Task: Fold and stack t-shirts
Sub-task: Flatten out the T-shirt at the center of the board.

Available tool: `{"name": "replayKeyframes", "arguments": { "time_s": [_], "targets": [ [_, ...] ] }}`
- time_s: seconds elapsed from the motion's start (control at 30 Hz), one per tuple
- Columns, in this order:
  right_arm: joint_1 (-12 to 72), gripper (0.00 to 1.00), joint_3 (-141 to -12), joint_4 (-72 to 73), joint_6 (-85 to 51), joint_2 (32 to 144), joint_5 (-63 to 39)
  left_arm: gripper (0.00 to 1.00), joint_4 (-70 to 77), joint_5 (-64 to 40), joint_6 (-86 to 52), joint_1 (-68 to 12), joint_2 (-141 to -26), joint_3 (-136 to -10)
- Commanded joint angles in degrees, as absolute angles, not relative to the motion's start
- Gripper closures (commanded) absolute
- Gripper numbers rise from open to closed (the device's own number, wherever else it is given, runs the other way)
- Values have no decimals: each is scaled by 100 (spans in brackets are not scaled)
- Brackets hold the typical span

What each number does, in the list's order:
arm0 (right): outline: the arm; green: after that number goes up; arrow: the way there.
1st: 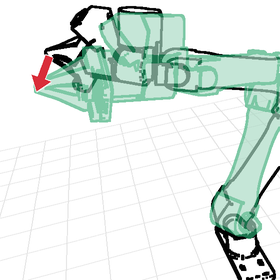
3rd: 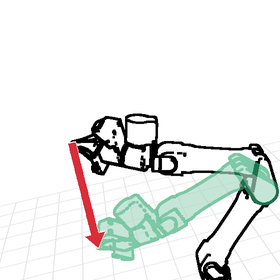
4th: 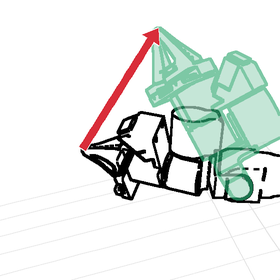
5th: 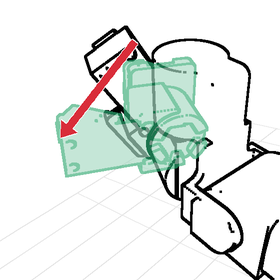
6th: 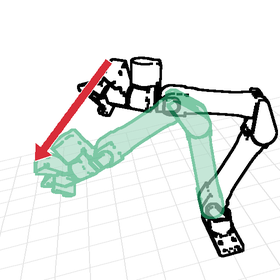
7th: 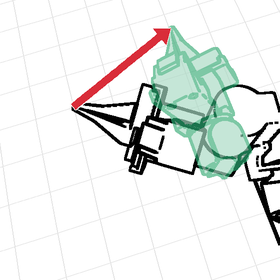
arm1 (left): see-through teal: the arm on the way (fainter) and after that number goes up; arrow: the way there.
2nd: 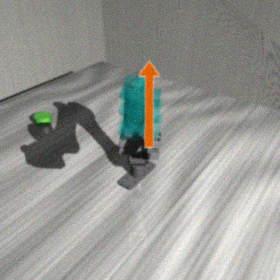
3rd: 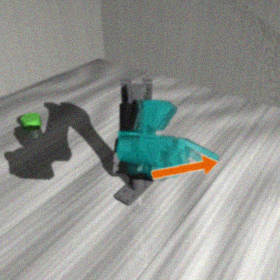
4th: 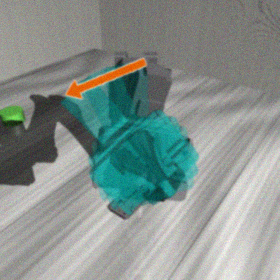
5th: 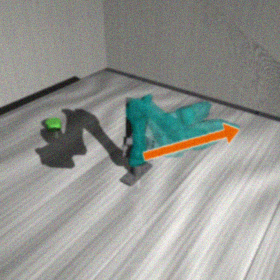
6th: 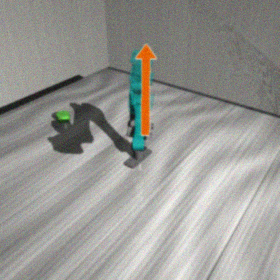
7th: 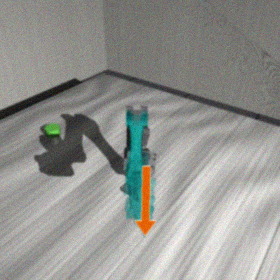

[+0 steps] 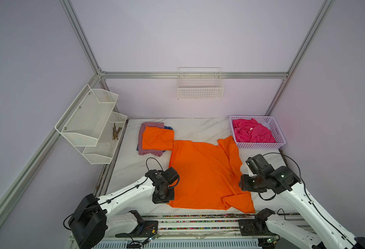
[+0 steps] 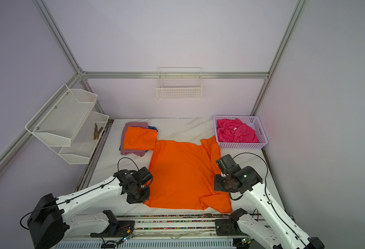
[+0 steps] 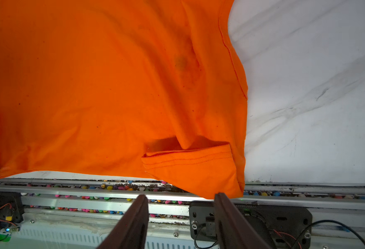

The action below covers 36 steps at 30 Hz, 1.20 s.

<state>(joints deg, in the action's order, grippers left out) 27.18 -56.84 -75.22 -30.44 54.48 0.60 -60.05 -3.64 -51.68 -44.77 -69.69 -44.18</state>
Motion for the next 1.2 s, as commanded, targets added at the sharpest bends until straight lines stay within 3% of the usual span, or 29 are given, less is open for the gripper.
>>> {"name": "replayKeyframes", "arguments": {
  "time_s": [0.0, 0.27, 0.43, 0.9, 1.17],
  "targets": [
    [2763, 46, -5759, -7571, -3047, 5685, 201, 100, -5960, -229, -4933, -4496, -7041, -4653],
    [2880, 48, -5049, -7001, -4004, 5251, 49, 100, -5650, -264, -4975, -4492, -6996, -4575],
    [2936, 44, -4749, -6436, -4117, 4901, -181, 99, -5684, 259, -5075, -4488, -6761, -4418],
    [3022, 44, -4935, -7715, -3758, 5238, 213, 100, -6384, 363, -5928, -4452, -6276, -4002],
    [3054, 44, -5032, -7912, -3552, 5595, 162, 89, -6424, 307, -5792, -4456, -6870, -4239]
  ]
}}
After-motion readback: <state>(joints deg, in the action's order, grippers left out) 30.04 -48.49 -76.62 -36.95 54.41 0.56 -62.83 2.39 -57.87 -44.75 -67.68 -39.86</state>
